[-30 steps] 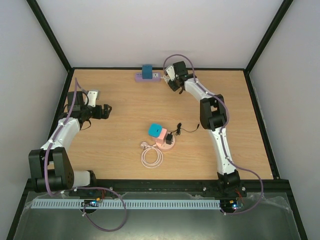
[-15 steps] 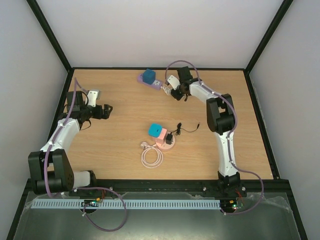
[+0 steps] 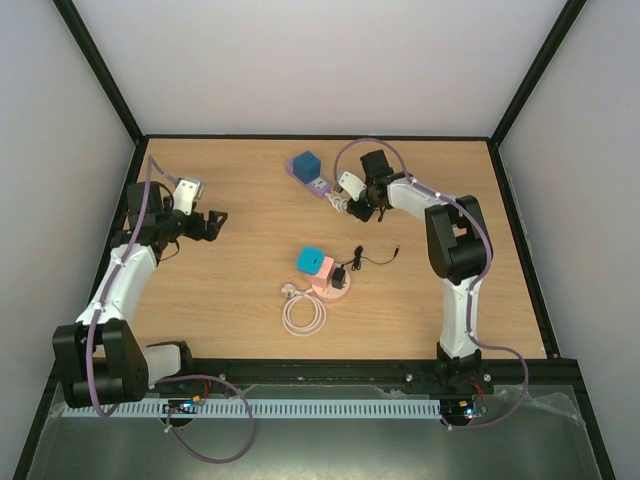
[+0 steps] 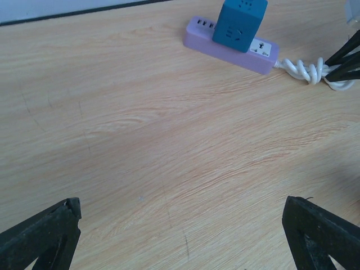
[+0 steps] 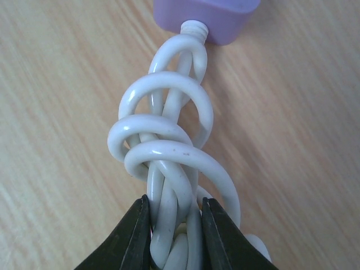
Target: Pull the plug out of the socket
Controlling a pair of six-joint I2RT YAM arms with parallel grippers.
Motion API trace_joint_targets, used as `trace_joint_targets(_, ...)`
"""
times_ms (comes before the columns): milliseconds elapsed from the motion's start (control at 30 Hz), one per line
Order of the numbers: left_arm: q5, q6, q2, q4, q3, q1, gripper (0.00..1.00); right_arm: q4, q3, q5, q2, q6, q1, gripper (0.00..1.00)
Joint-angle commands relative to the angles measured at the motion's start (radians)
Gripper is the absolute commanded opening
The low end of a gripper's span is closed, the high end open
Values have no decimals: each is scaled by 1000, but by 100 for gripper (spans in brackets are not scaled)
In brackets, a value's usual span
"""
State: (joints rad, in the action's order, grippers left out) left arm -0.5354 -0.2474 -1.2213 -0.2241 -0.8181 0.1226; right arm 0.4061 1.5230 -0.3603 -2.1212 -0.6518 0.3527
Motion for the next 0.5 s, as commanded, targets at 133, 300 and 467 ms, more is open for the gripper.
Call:
trace_joint_targets(133, -32, -107, 49, -78, -34, -1, 100, 128, -193, 9, 74, -69, 11, 17)
trace_joint_targets(300, -55, -126, 44, -106, -55, -1, 100, 124, -287, 40, 141, -96, 11, 19)
trace_joint_targets(467, -76, -138, 28, -121, -66, -4, 100, 133, -325, 52, 191, -105, 1, 22)
